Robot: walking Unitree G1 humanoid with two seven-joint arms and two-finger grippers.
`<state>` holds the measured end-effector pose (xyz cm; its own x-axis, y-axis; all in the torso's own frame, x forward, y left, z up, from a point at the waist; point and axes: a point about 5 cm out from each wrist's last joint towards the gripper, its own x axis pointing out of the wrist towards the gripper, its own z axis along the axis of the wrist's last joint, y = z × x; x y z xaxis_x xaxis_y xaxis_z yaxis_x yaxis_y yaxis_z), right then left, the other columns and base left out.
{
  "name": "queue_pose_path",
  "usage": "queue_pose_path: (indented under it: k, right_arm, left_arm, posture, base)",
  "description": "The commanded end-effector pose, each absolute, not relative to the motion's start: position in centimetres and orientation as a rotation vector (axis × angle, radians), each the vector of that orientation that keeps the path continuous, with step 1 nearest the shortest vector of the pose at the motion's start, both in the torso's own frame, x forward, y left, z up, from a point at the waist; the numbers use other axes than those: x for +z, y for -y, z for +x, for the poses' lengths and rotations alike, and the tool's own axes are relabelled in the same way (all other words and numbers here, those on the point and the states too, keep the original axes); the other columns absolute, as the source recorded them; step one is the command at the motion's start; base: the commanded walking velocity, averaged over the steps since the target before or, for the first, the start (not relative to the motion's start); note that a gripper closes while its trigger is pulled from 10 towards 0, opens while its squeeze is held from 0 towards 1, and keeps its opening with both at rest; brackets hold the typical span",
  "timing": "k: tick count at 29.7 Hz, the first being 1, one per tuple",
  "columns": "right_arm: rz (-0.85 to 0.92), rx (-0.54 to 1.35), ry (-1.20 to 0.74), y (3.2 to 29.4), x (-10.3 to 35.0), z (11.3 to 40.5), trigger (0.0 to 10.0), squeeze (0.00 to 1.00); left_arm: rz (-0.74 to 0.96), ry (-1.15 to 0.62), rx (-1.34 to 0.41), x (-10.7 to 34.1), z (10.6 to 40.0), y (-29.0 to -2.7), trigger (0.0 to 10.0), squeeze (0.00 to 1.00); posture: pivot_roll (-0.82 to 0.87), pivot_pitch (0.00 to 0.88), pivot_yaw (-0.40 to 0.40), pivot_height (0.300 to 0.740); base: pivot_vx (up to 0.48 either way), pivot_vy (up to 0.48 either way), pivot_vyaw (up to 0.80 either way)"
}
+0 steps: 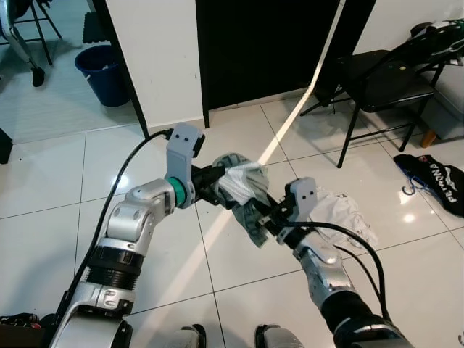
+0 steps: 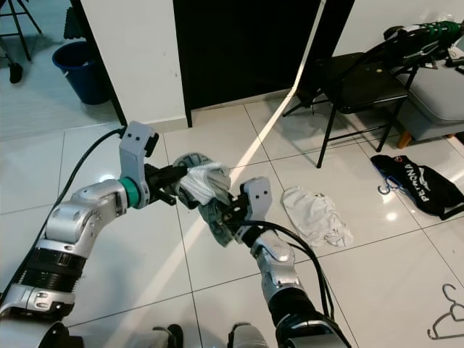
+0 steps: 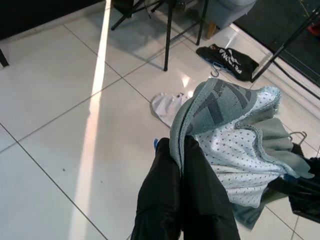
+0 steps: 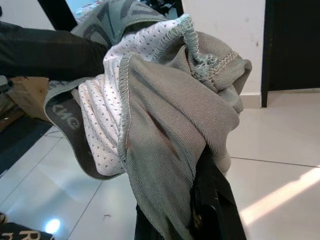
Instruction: Hang hanger
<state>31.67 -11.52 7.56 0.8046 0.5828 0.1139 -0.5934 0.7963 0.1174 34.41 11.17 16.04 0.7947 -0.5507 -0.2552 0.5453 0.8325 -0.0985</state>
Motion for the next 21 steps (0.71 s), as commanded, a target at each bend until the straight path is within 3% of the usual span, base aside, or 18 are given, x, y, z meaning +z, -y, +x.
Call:
queue_pose_path:
  k: [1,13,21]
  right_arm:
    - [0.193,0.632,0.069,12.2,7.3,31.3,0.0,0.0]
    - [0.395,0.824,-0.002,12.2,7.2,30.0,0.0,0.0]
    - [0.389,0.894,-0.056,12.9,6.8,29.1,0.0,0.0]
  left_arm:
    - [-0.012,-0.283,-0.563,15.7,34.3,-11.7,10.0,0.0]
    - [-0.015,-0.295,-0.554,15.4,34.3,-12.5,10.0,0.0]
    - [-0.008,-0.29,-0.611,15.6,34.0,-12.3,10.0,0.0]
  posture:
    - [0.01,0.072,0.052,0.74]
    - [0.01,0.067,0.066,0.74]
    - [0.02,0.07,0.061,0.74]
  base:
    - [0.0,0.0,0.0]
    - [0.0,0.0,0.0]
    - [0.0,0.0,0.0]
